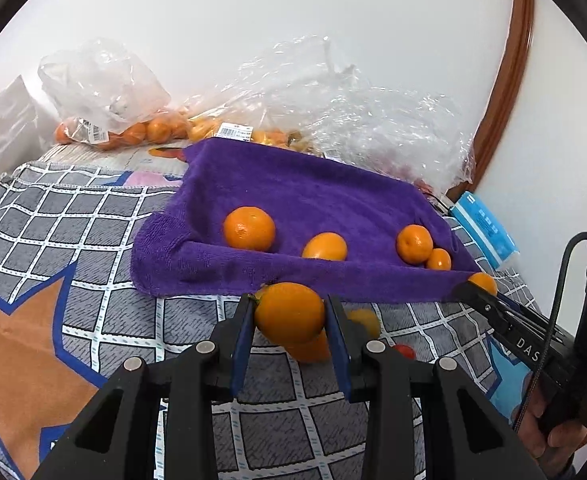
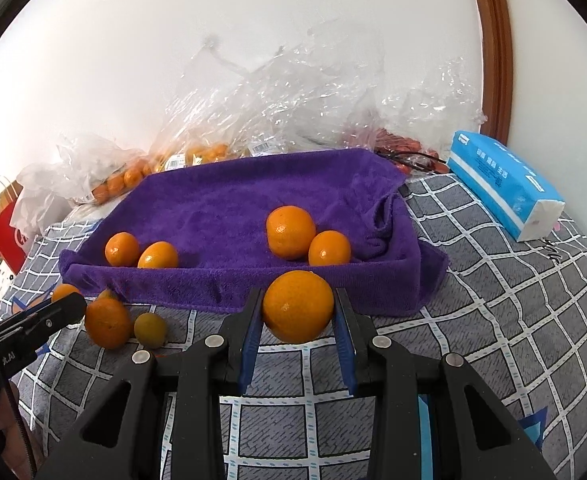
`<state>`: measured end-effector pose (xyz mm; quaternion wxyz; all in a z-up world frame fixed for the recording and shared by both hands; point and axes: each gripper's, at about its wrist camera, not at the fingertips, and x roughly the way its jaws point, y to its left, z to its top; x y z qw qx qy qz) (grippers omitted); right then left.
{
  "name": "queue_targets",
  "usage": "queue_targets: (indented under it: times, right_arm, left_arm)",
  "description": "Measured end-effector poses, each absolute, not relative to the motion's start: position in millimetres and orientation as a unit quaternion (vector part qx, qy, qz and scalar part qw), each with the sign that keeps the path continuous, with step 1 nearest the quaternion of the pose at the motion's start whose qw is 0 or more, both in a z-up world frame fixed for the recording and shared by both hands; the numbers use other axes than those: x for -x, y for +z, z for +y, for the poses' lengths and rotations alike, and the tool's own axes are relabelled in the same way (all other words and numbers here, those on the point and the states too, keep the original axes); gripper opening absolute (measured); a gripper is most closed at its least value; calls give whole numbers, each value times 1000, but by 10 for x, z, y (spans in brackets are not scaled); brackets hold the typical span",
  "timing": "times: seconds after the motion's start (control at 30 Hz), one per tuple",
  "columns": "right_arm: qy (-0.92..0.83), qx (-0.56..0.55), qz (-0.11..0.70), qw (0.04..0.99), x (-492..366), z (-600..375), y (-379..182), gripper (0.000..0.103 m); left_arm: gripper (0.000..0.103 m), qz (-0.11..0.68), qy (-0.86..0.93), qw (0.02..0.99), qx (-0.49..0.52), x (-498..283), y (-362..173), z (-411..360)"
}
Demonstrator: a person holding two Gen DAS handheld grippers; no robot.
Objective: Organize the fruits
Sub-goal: 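Lift both held oranges off the bedspread, then carry both oranges over the purple towel and lower them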
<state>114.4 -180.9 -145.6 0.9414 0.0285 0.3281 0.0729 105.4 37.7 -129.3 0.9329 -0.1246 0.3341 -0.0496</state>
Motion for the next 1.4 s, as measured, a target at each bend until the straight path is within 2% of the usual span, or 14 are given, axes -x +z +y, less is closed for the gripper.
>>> queue_targets:
  times: [0.27,0.73,1.07,1.4]
  right_arm:
    - [70,-32,325,942,-1144,-1819,-1441,34]
    - [65,-38,329,941,-1174,-1834,-1460,34]
    - [64,-33,322,944,-1145,-1825,-1430,34]
    - [87,-40,322,942,-1157,-1770,-1139,34]
  left_arm:
    - [33,332,-56,935,113,-1030,-1283,321]
    - [33,313,-62,929,185,-993,-1228,559]
    - [33,312,-54,931,179,-1008,-1223,549]
    - [33,325,-21,930,171,-995,-997,683]
